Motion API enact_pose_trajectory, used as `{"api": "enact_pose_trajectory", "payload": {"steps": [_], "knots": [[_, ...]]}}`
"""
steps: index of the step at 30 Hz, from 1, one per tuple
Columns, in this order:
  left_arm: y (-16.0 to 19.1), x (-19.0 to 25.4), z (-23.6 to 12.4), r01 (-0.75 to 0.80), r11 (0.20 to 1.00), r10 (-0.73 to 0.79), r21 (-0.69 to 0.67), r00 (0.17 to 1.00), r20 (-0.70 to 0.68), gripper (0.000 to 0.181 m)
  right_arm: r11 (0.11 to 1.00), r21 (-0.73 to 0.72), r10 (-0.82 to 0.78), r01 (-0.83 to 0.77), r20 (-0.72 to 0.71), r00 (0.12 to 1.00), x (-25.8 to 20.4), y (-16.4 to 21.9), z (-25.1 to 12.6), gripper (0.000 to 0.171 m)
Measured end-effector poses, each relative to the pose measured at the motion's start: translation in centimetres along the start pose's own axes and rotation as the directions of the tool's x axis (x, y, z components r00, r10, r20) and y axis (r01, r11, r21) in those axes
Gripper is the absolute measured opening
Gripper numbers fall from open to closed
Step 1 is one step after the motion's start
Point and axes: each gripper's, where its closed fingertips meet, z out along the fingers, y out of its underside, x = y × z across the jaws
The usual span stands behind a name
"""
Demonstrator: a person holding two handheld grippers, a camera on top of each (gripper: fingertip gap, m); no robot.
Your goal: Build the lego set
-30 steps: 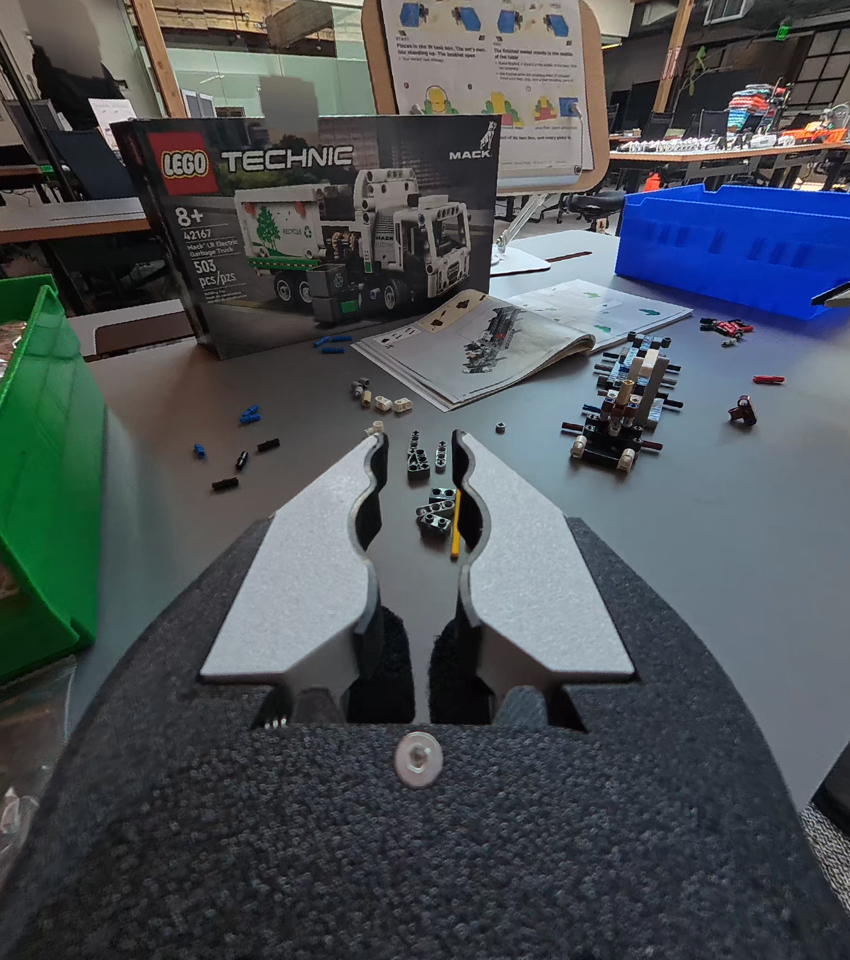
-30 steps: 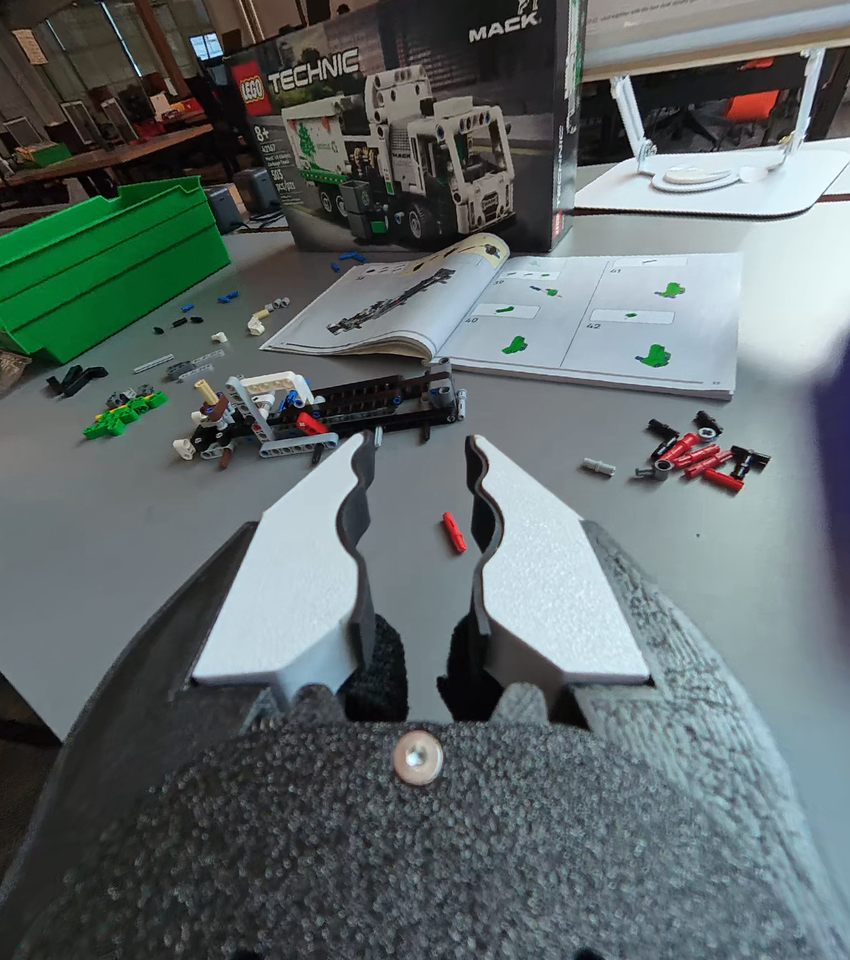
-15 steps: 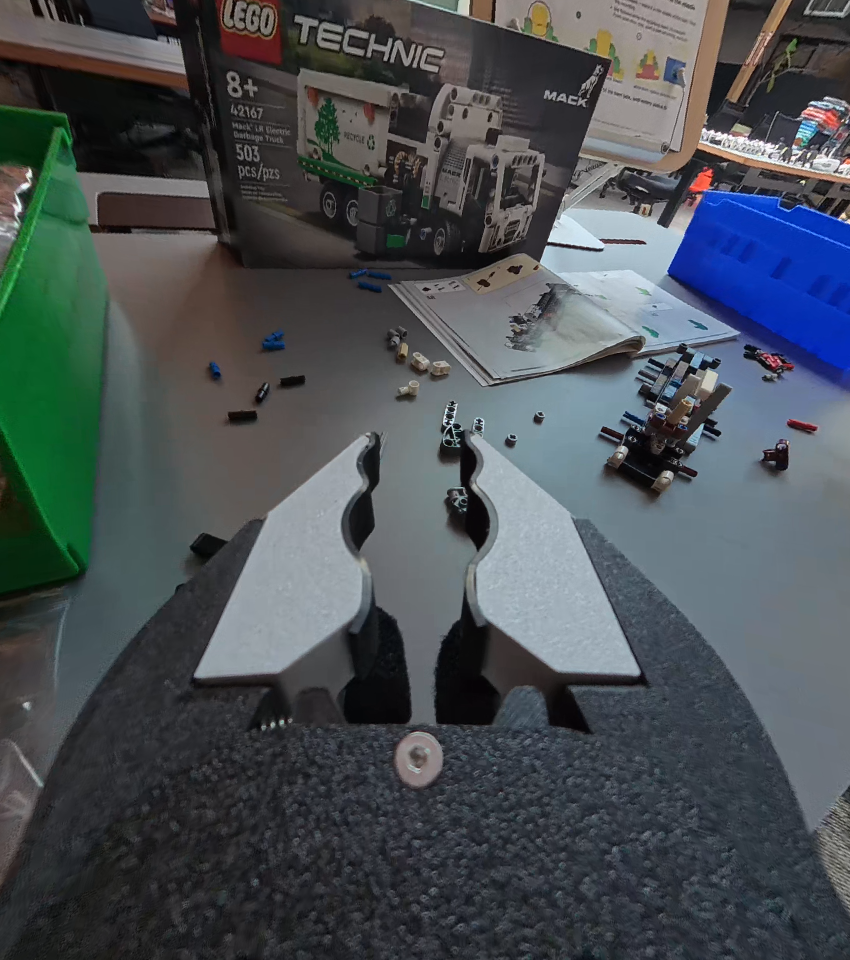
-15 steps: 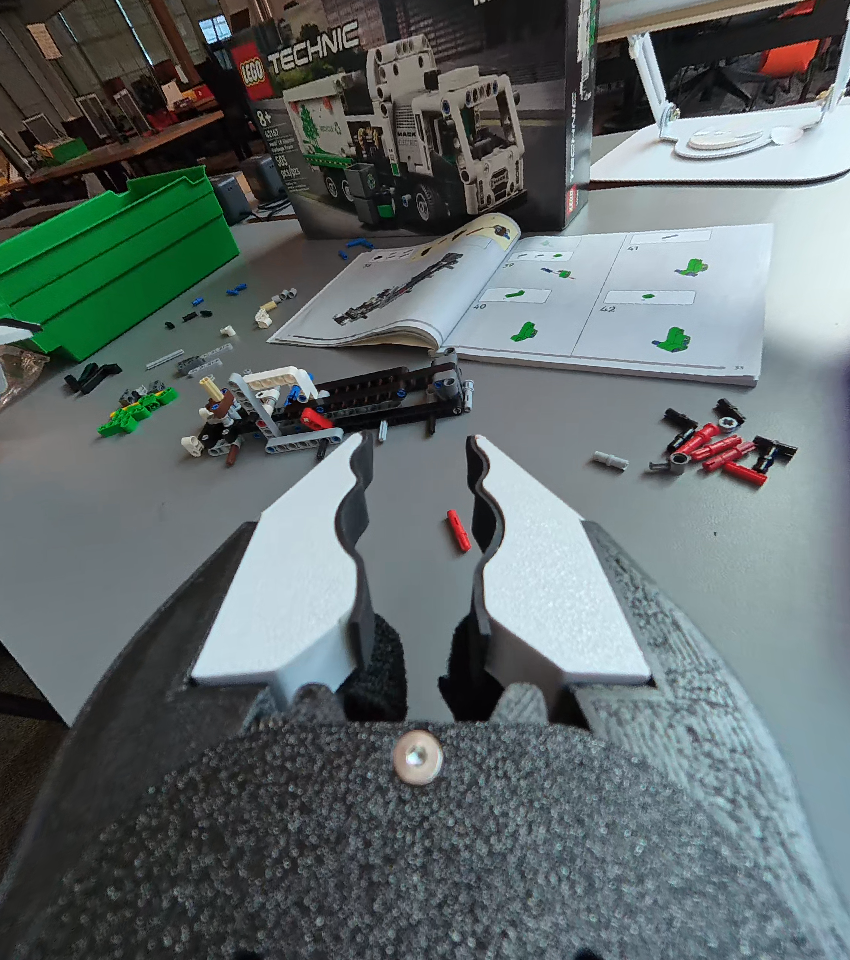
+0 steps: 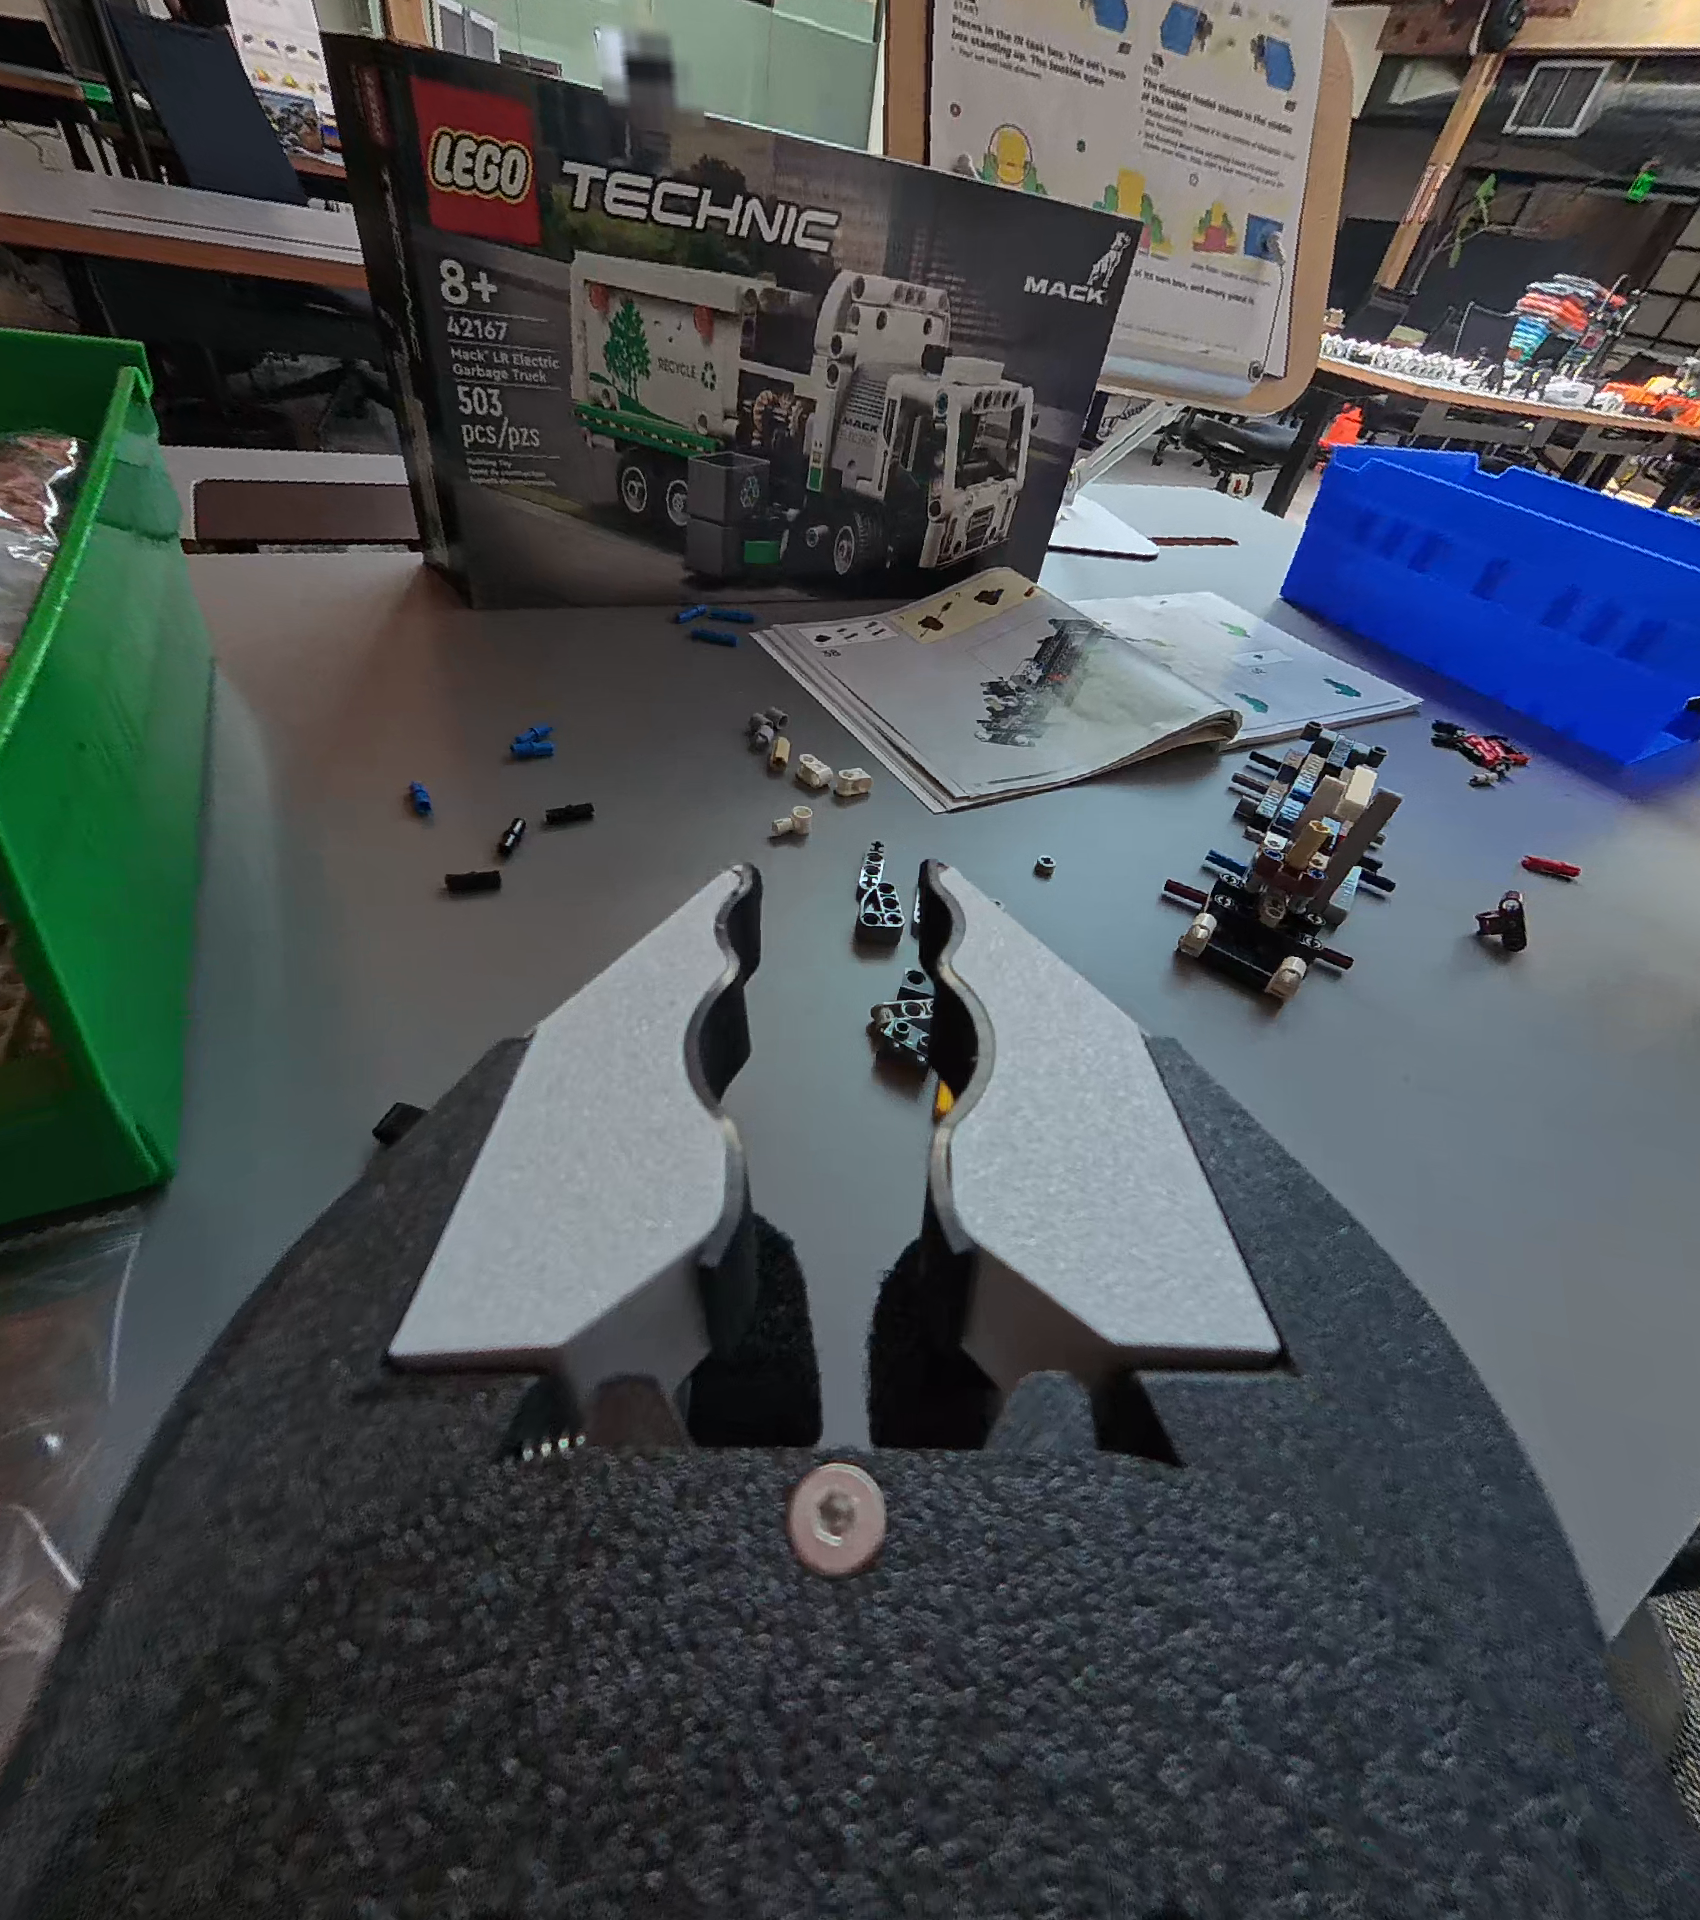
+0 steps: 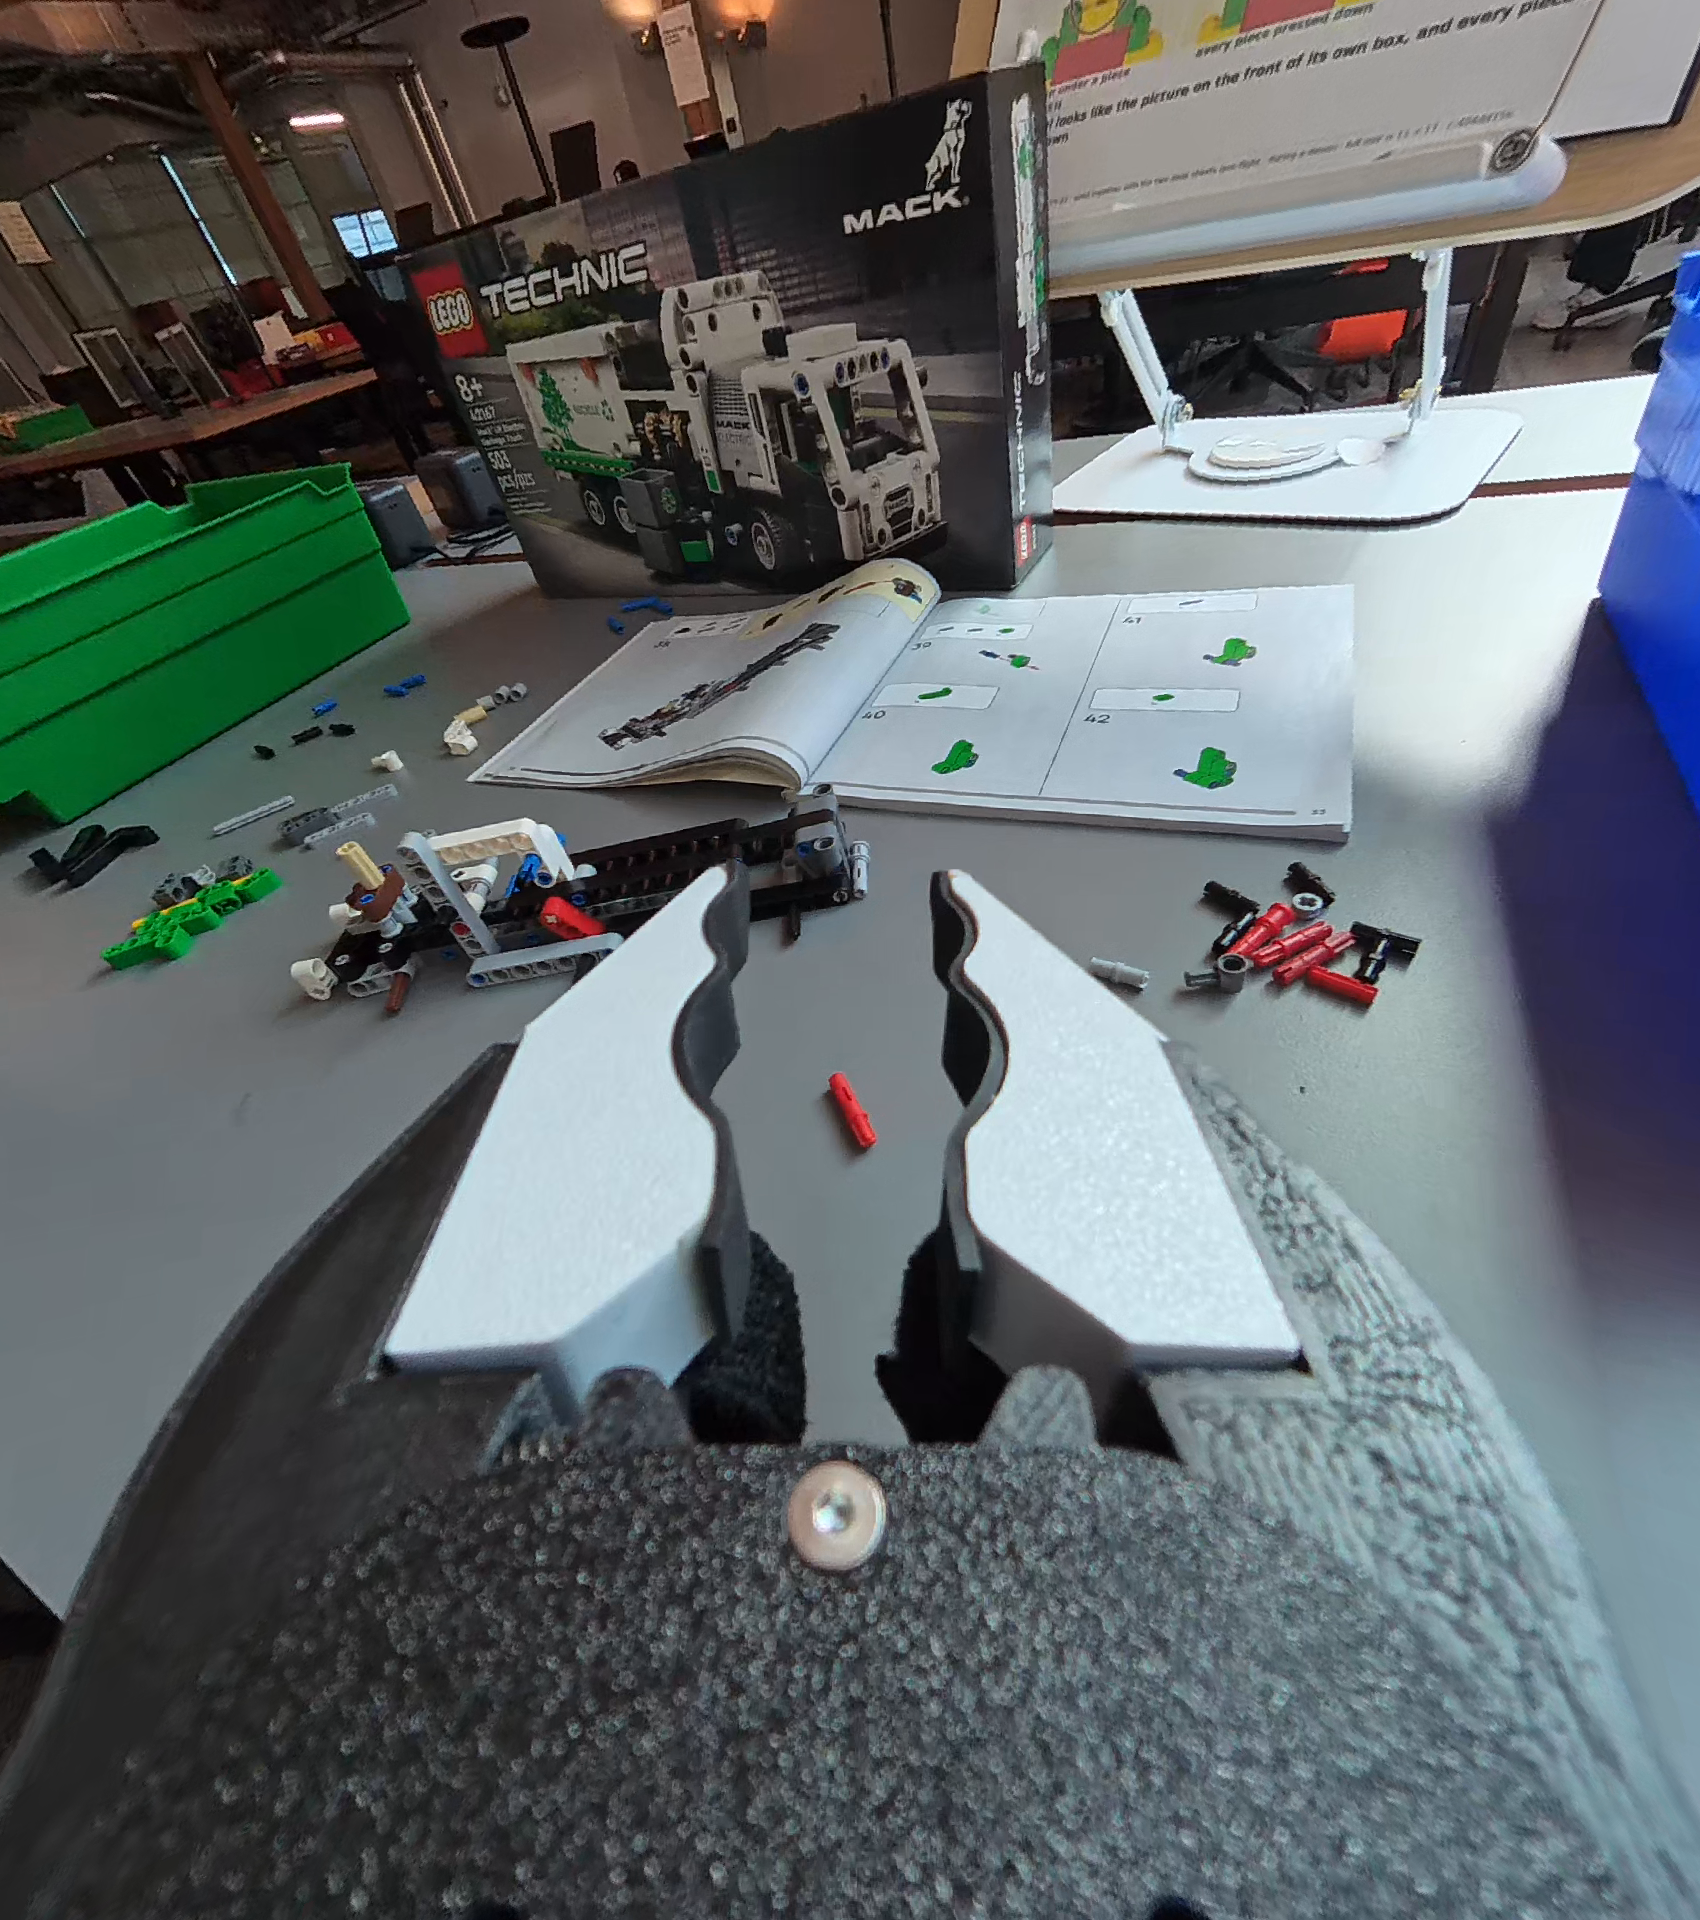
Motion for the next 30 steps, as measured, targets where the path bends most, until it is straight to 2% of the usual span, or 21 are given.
{"api": "enact_pose_trajectory", "payload": {"steps": [5,8,13,30], "knots": [[0.17,-0.05,0.15,-0.018,1.000,0.018,-0.013,1.000,0.019,0.028,1.000,-0.012,0.026,-0.026,-0.010,1.000,0.43,0.14,0.11,0.035],[-0.49,-0.27,-0.30,-0.030,0.999,0.029,0.037,0.998,0.048,0.022,0.999,-0.021,0.033,-0.033,-0.005,0.999,0.43,0.24,0.19,0.035],[-0.17,-0.36,-0.07,-0.011,1.000,0.011,0.013,0.999,0.039,0.029,1.000,0.002,0.027,-0.027,-0.018,0.999,0.53,-0.04,-0.04,0.035],[0.32,-0.19,0.30,-0.069,0.997,0.070,-0.025,0.995,0.072,0.029,1.000,0.013,0.013,-0.013,-0.031,0.999,0.62,-0.19,-0.17,0.035]]}}
